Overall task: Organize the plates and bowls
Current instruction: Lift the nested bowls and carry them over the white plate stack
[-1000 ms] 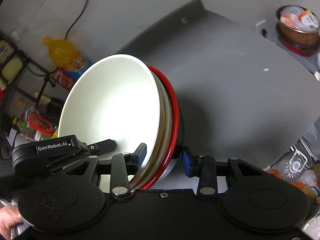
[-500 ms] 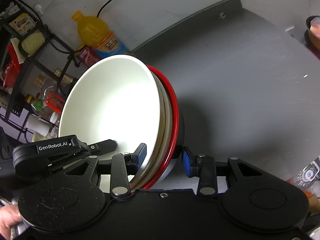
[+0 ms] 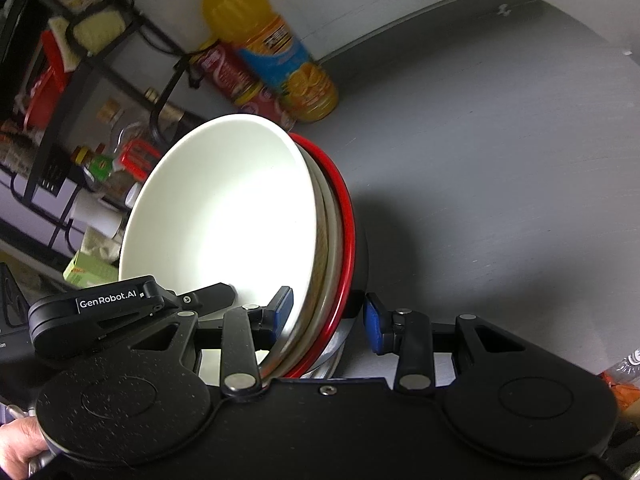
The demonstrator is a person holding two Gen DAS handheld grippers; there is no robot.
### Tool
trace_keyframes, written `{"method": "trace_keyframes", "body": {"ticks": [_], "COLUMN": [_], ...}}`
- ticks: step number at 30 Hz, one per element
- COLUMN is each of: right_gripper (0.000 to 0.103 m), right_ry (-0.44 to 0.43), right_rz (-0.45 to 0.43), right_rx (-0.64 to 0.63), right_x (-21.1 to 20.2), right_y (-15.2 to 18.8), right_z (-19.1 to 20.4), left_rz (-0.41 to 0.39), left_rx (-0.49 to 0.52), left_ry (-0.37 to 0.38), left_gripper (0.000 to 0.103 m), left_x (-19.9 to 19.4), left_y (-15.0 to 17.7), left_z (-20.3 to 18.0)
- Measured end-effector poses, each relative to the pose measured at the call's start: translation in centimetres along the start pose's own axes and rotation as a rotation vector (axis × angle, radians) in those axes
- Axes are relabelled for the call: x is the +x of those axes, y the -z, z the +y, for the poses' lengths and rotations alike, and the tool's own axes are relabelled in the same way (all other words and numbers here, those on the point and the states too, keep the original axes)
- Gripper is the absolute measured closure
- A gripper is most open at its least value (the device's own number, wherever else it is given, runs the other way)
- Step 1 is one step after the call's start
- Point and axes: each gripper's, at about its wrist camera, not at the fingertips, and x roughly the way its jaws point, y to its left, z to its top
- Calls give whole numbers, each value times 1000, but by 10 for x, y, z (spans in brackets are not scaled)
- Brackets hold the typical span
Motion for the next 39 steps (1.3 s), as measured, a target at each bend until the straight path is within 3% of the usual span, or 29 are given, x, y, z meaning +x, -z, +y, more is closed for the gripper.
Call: {"method": "trace_keyframes", "body": {"ticks": [13, 23, 34, 39], "right_gripper": [66, 66, 64, 60], "right_ry": [-13, 14, 60, 74], "right_rz": [66, 106, 134, 137], "right_rx": [-51, -53, -59, -37], "right_x": [29, 47, 66, 67], "right_y": [8, 11, 13, 9], "right_z": [32, 42, 56, 57], "left_rz": [-7, 31, 89, 146], "left_rx": [-68, -93, -75, -7], "left_ry": [-31, -43, -50, -26], "left_gripper": [68, 68, 68, 66], "left_x": [-7, 6, 22, 31], "left_y": [-9, -17, -32, -42], "left_z": [46, 67, 80, 78]}}
